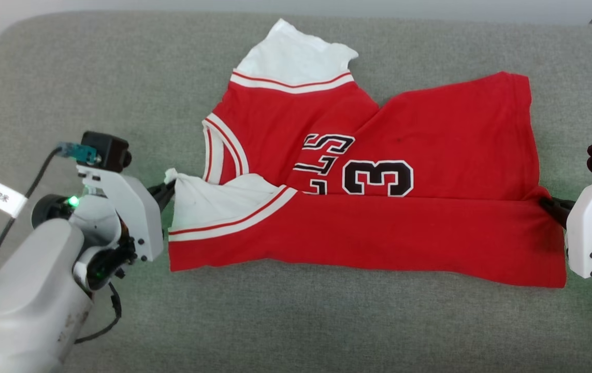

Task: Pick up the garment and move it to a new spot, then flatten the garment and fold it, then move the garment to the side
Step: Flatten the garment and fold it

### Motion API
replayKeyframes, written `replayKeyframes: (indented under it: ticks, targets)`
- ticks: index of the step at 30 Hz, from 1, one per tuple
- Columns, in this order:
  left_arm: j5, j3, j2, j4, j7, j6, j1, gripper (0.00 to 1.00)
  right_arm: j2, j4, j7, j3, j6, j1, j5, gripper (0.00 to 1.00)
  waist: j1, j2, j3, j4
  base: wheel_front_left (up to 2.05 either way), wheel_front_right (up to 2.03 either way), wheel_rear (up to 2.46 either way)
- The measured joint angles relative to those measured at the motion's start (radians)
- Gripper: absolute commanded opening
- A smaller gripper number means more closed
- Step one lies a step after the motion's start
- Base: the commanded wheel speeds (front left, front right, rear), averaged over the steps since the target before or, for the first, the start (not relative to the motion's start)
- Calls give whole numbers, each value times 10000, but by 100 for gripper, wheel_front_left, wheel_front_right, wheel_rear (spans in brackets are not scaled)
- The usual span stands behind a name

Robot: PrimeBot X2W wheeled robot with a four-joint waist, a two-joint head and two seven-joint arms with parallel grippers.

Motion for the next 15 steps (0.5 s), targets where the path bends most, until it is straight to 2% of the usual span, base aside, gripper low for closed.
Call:
replayKeyframes:
  ticks: [1, 2, 3, 9, 15]
  targets:
    - [0, 12, -15, 73, 0, 0, -64, 83, -19, 0, 2, 58, 0, -25, 12, 73, 0, -1, -45, 6, 0, 0, 0]
    - [-4, 23, -31, 127, -2, 0, -113, 100, -35, 23, 29, 92, 0, -35, 42, 88, 0, 0, -95, 15, 0, 0, 0]
    - [-15, 33, -31, 161, -10, 2, -152, 100, -50, 40, 33, 107, 0, -41, 104, 100, 0, 0, -150, 27, 0, 0, 0]
    - [-84, 159, 98, 56, -15, 261, -185, 100, -144, -98, -88, 113, 0, -78, 211, 100, 0, 0, -558, 120, 0, 0, 0]
    - [-17, 309, 314, -679, -500, 545, 78, 100, -244, -424, -570, -23, 0, 254, 178, 100, 0, 0, -1041, 264, 0, 0, 0]
